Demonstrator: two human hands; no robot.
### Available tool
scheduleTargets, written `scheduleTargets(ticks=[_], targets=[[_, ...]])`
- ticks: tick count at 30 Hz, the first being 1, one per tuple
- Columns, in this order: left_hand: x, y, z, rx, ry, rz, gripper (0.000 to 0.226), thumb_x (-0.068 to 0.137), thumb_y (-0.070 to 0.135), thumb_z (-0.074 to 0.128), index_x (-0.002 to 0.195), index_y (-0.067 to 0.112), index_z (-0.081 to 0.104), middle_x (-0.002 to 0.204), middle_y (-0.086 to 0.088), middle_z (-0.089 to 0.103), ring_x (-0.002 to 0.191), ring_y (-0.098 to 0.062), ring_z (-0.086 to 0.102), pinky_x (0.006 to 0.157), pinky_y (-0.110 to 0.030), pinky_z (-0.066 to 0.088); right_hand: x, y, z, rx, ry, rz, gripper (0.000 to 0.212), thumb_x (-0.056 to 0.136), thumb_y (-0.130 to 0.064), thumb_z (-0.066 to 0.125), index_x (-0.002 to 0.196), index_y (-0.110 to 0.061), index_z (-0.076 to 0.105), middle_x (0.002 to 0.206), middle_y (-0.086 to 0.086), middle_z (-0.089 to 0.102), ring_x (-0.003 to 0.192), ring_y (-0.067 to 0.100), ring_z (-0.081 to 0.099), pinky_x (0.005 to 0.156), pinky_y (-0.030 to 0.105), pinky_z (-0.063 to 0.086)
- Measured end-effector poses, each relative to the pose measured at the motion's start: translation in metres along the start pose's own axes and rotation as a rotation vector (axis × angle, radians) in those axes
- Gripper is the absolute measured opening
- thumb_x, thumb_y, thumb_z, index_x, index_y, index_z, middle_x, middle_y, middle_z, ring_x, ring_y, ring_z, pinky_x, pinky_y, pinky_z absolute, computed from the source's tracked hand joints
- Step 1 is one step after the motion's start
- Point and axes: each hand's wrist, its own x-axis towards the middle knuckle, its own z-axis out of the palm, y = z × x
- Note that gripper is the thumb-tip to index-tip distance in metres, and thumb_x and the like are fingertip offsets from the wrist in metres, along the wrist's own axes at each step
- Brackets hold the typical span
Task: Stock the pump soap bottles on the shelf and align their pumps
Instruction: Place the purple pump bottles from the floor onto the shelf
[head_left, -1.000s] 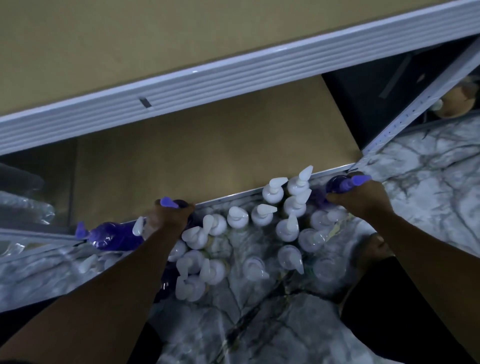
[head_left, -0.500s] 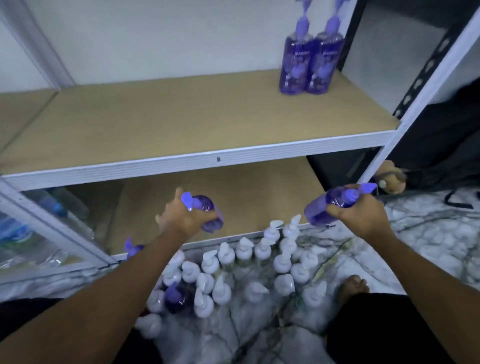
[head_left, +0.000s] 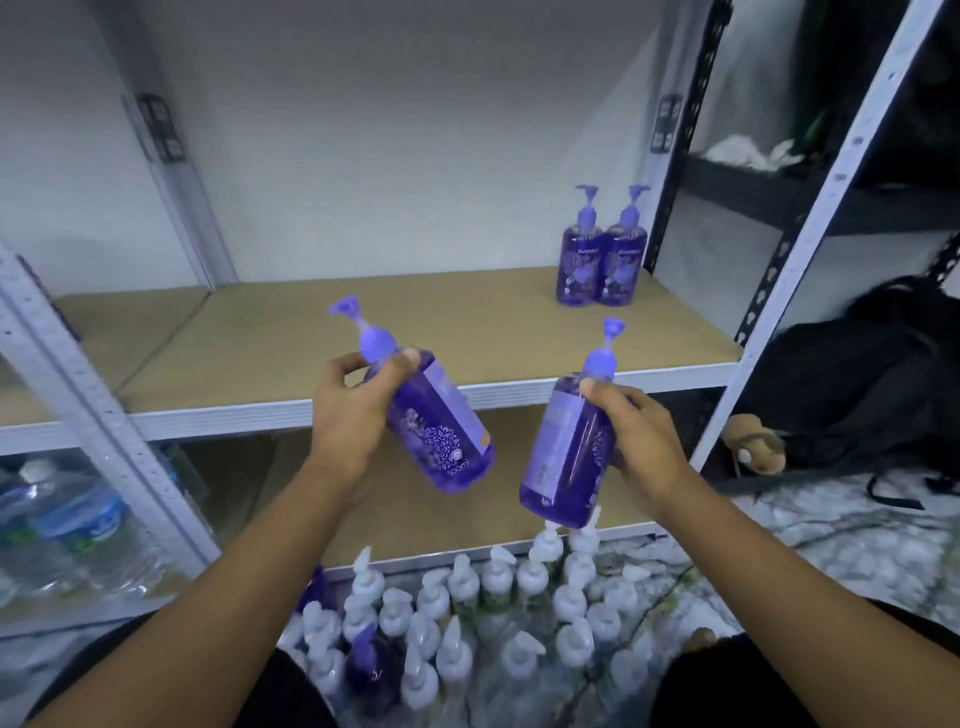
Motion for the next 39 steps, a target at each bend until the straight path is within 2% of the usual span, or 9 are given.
scheduleTargets(ticks=[2,5,10,14,21,25,28,32,39], targets=[[0.001,0.0,0.003,-0.19,-0.045,-0.121,0.087,0.053,0.05,0.086,0.12,0.001,0.061,0.101,-0.011,0.073,0.078,-0.024,0.07,0.076,-0.041,0.059,-0.005,0.0,0.019,0.09,-0.058,0.083,0.026,0.082,-0.039,0.075,0.087,-0.015,0.07,0.073,0.004,0.067,0.066,0.019,0.062,0.069,0.035,0.052],[0.001,-0.011,0.007,-0.326,-0.127,-0.26,0.052,0.057,0.047,0.084,0.095,0.013,0.07,0.082,-0.008,0.067,0.068,-0.023,0.064,0.074,-0.039,0.054,-0.01,0.005,0.044,0.109,-0.164,0.198,0.047,0.067,-0.053,0.081,0.087,-0.014,0.068,0.078,0.01,0.063,0.072,0.026,0.061,0.072,0.039,0.053],[0.015,-0.015,0.01,-0.217,-0.195,-0.344,0.049,0.068,0.045,0.079,0.099,0.012,0.061,0.08,-0.012,0.053,0.061,-0.022,0.052,0.06,-0.031,0.048,-0.002,0.008,0.067,0.035,-0.304,0.197,0.038,0.075,-0.05,0.076,0.091,-0.016,0.07,0.085,0.008,0.068,0.075,0.022,0.064,0.069,0.032,0.054],[0.024,-0.016,0.01,-0.112,-0.283,-0.405,0.028,0.081,0.038,0.071,0.076,0.013,0.06,0.074,-0.012,0.048,0.061,-0.025,0.046,0.06,-0.032,0.046,0.011,0.013,0.078,-0.008,-0.312,0.22,0.06,0.081,-0.046,0.074,0.114,0.003,0.064,0.097,0.014,0.071,0.086,0.028,0.066,0.077,0.038,0.056],[0.036,-0.012,-0.004,-0.064,-0.489,-0.489,0.035,0.075,0.019,0.085,0.1,0.003,0.064,0.082,-0.015,0.065,0.066,-0.024,0.066,0.064,-0.032,0.057,0.023,0.021,0.085,-0.005,-0.478,0.403,0.055,0.084,-0.054,0.062,0.116,-0.009,0.069,0.115,0.016,0.072,0.098,0.029,0.07,0.086,0.04,0.056],[0.045,-0.018,-0.022,-0.06,-0.496,-0.521,0.083,0.055,0.004,0.083,0.13,-0.009,0.048,0.1,-0.023,0.066,0.081,-0.03,0.07,0.074,-0.042,0.059,0.033,0.019,0.085,0.124,-0.549,0.492,0.035,0.079,-0.035,0.067,0.103,-0.01,0.071,0.1,0.012,0.073,0.086,0.026,0.07,0.078,0.036,0.059],[0.045,-0.014,-0.031,-0.057,-0.461,-0.507,0.063,0.061,0.006,0.087,0.119,-0.008,0.065,0.111,-0.028,0.07,0.09,-0.032,0.069,0.083,-0.044,0.061,0.04,0.019,0.087,0.18,-0.663,0.523,0.05,0.065,-0.017,0.073,0.114,-0.006,0.071,0.116,0.021,0.067,0.105,0.034,0.063,0.099,0.05,0.05],[0.043,-0.01,-0.033,-0.112,-0.334,-0.489,0.061,0.063,0.028,0.084,0.113,-0.003,0.072,0.104,-0.02,0.076,0.086,-0.029,0.074,0.074,-0.038,0.063,0.041,0.026,0.092,0.18,-0.637,0.423,0.08,0.059,-0.031,0.093,0.127,0.0,0.064,0.134,0.026,0.059,0.125,0.04,0.057,0.104,0.053,0.048],[0.016,-0.008,-0.014,-0.125,-0.306,-0.362,0.043,0.09,0.04,0.069,0.12,0.01,0.068,0.113,-0.015,0.075,0.104,-0.031,0.073,0.084,-0.043,0.06,0.022,0.022,0.094,0.138,-0.479,0.228,0.053,0.092,-0.048,0.06,0.133,-0.015,0.058,0.126,0.011,0.069,0.116,0.028,0.066,0.096,0.047,0.054]])
